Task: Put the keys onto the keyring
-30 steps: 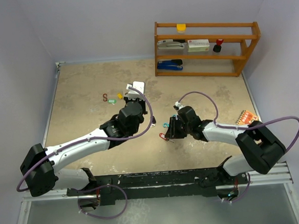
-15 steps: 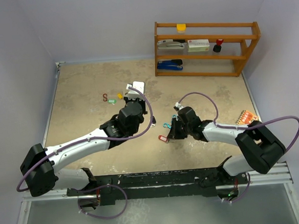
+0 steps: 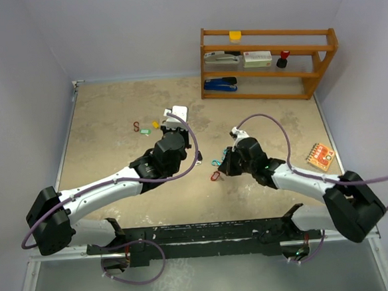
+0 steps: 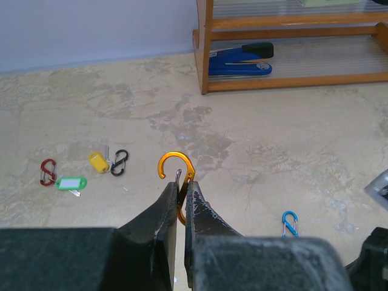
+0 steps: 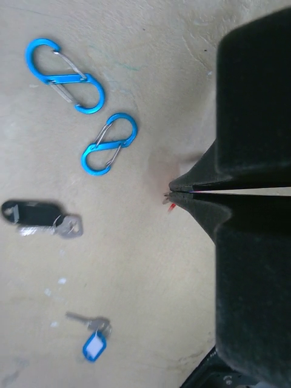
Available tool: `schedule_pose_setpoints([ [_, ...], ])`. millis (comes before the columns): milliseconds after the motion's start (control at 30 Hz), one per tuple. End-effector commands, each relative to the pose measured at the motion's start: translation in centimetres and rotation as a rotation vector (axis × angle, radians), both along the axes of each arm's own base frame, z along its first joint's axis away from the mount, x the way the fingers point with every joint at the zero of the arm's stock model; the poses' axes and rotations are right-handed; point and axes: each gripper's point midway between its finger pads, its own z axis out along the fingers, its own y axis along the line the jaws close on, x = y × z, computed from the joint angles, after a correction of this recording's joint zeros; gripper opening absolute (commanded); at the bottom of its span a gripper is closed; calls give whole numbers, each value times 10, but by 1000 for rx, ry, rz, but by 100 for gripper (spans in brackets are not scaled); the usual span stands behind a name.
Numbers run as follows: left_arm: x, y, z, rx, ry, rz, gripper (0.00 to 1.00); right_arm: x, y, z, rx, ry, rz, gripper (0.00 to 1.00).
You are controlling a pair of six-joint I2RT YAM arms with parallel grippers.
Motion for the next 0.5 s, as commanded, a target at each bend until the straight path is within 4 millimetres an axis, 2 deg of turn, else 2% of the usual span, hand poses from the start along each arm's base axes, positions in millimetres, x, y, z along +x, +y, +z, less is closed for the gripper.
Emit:
schedule_pose_setpoints([
  [0,1,-2,17,-50,-38,-15,0,23,-4,47,13,-234,-4,0],
  [467,-5,-37,18,-147,-47,-150,0,22,0,120,120,-464,50,0],
])
